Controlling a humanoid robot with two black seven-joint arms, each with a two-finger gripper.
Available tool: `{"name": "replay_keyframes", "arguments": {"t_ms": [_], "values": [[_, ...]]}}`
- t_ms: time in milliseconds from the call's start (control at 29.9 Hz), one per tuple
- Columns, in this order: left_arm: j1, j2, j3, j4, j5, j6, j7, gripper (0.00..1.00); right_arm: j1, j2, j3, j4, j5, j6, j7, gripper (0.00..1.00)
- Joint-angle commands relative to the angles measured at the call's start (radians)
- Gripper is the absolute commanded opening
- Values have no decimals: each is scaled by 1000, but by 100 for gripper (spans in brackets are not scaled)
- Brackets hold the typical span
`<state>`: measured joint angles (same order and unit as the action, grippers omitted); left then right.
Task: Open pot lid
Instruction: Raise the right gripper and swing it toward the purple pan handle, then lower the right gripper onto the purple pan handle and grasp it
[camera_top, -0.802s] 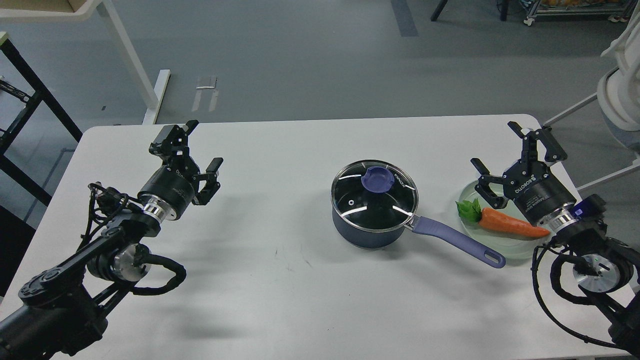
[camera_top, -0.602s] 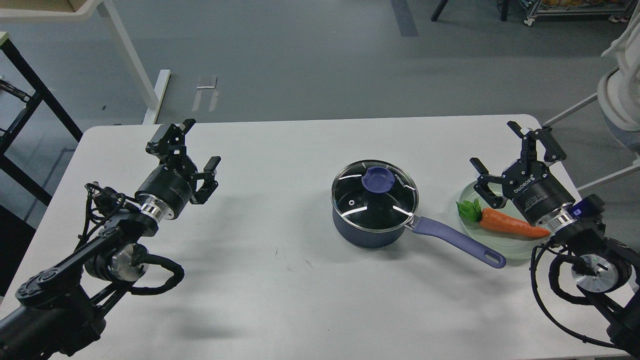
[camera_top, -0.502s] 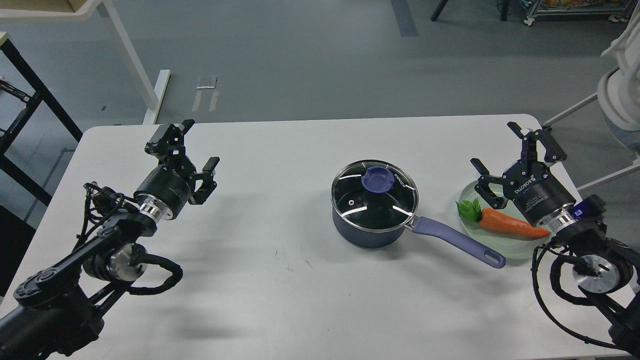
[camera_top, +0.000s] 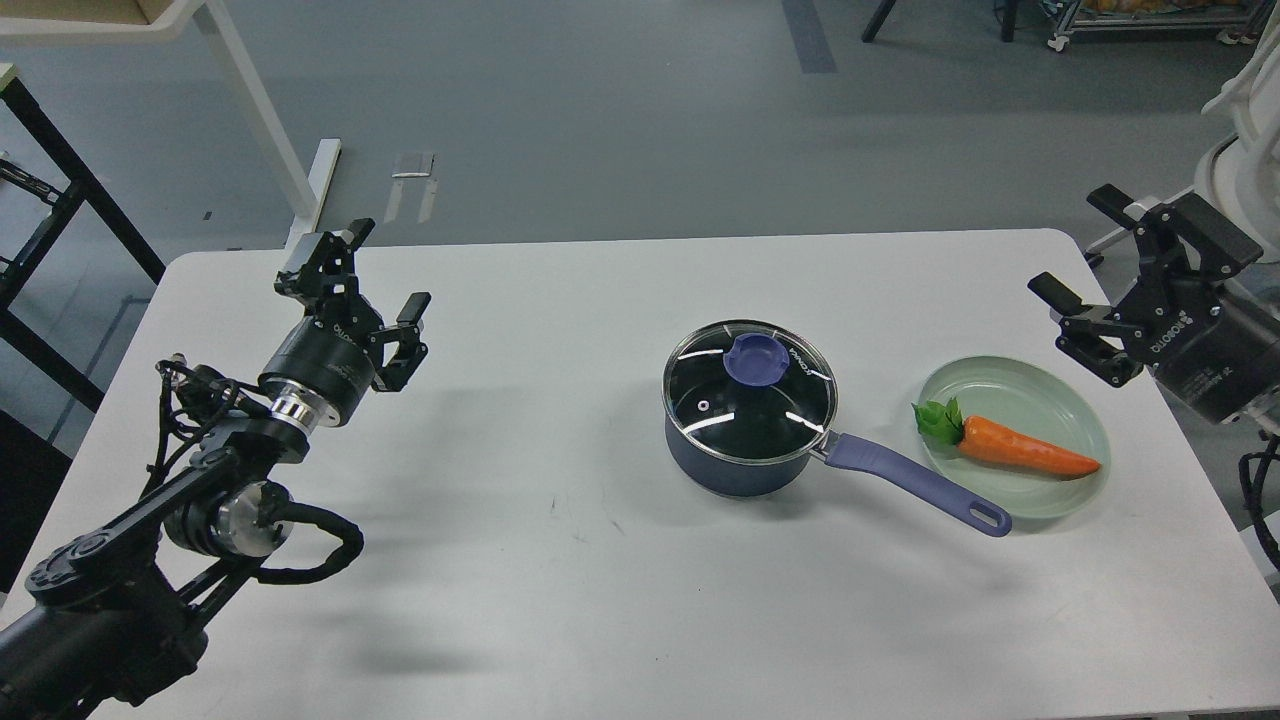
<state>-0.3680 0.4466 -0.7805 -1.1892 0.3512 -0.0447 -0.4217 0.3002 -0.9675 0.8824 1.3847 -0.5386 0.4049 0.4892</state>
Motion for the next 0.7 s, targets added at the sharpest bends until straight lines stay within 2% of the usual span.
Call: {"name": "replay_keyframes", "arguments": {"t_ms": [0, 234, 502, 669], "values": [[-2, 6, 10, -1, 11, 0, -11, 99, 42, -39, 32, 46, -255, -21, 0, 100], [-3, 26, 12, -7, 12, -7, -11, 99, 281, -46, -63, 48, -653, -20, 0, 100], [-12, 35, 12, -18, 11, -7, -11, 99, 628, -39, -477, 50, -1127, -21, 0, 100], [-12, 37, 14, -36, 11, -7, -11, 99, 709, 15, -617, 48, -1356, -20, 0, 100]]}}
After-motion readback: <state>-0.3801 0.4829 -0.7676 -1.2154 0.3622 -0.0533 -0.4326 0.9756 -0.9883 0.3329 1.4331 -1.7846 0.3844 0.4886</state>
